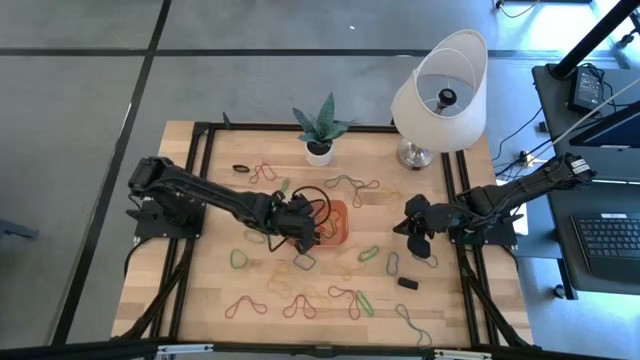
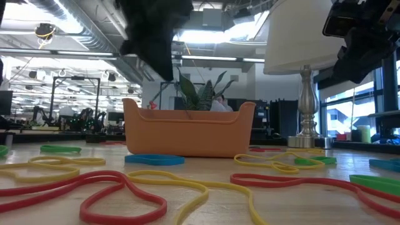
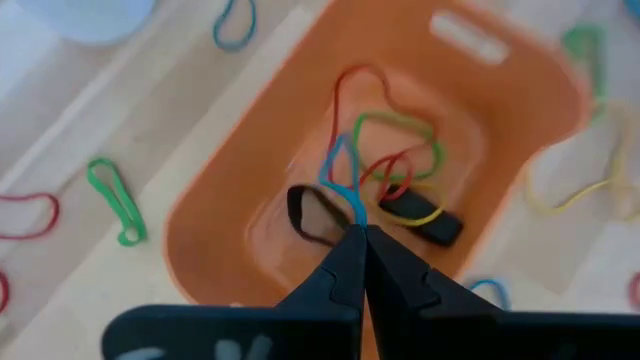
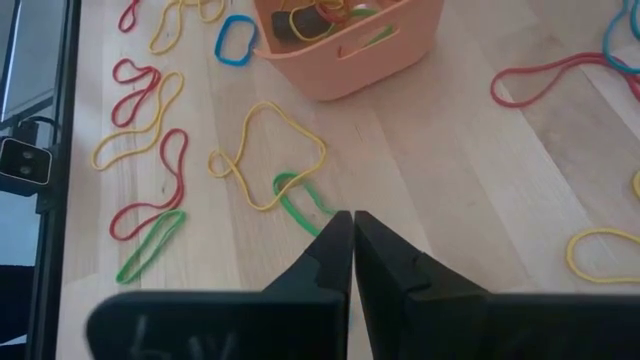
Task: Pick and place rubber bands into bin
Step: Put the blue rubber band into the orange bin
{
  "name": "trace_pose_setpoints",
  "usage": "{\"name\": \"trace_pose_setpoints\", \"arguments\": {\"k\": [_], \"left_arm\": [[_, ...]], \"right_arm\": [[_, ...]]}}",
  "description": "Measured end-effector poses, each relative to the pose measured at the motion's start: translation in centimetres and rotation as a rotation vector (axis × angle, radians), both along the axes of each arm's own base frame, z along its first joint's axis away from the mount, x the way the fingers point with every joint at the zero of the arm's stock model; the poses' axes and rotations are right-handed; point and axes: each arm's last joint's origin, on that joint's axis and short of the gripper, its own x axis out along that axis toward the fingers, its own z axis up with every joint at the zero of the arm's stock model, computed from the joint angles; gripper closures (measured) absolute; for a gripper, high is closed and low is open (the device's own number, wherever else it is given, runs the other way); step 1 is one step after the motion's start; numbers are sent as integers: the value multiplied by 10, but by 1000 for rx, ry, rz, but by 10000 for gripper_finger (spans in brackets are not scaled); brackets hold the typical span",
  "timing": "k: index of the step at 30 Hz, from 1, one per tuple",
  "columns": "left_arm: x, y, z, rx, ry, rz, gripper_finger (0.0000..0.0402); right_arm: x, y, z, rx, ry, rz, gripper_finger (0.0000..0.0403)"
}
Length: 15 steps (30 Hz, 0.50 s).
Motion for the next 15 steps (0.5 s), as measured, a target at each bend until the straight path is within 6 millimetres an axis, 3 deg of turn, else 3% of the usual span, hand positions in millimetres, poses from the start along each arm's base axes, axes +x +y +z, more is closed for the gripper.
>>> {"name": "trace_pose_setpoints", "arguments": {"k": [8,15], "left_arm": [[15,21,-29,-118,110,-3,399],[34,37,-49,-179,86,-49,399]], "right_arm": [[0,0,0,3,-6,-1,384],[0,0,1,3,-8,-1,384]]}}
